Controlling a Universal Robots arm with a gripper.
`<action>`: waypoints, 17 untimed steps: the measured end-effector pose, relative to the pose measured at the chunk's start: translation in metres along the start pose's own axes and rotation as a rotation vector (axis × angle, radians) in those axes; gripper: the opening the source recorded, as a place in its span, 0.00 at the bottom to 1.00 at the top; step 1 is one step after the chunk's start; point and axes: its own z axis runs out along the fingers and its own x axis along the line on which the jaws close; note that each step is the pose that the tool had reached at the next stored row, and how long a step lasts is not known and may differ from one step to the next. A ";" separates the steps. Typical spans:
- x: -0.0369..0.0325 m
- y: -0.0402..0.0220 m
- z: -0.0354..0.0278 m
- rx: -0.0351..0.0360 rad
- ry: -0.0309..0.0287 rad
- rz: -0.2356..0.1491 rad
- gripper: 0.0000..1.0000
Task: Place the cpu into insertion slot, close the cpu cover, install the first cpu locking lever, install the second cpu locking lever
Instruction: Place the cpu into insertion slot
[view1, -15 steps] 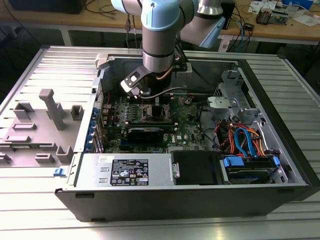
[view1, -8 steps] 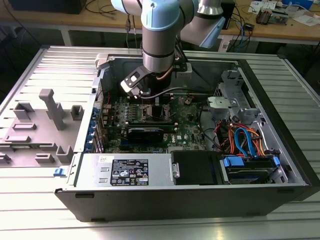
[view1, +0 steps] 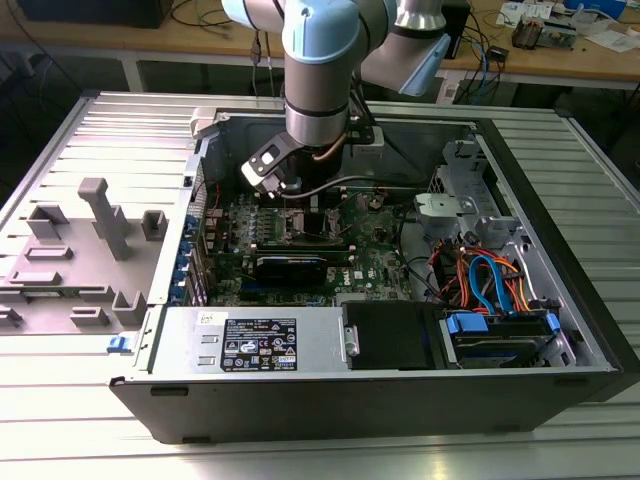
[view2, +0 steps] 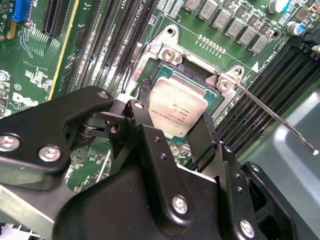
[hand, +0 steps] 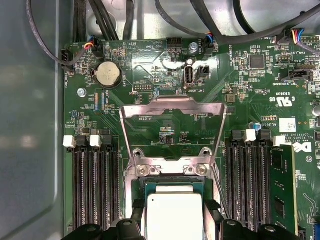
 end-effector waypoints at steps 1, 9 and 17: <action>0.0000 0.0000 0.0005 0.0000 -0.0001 0.000 0.54; 0.0000 0.0005 0.0023 -0.0001 0.0002 0.000 0.54; 0.0000 0.0006 0.0025 -0.0002 0.0003 0.000 0.56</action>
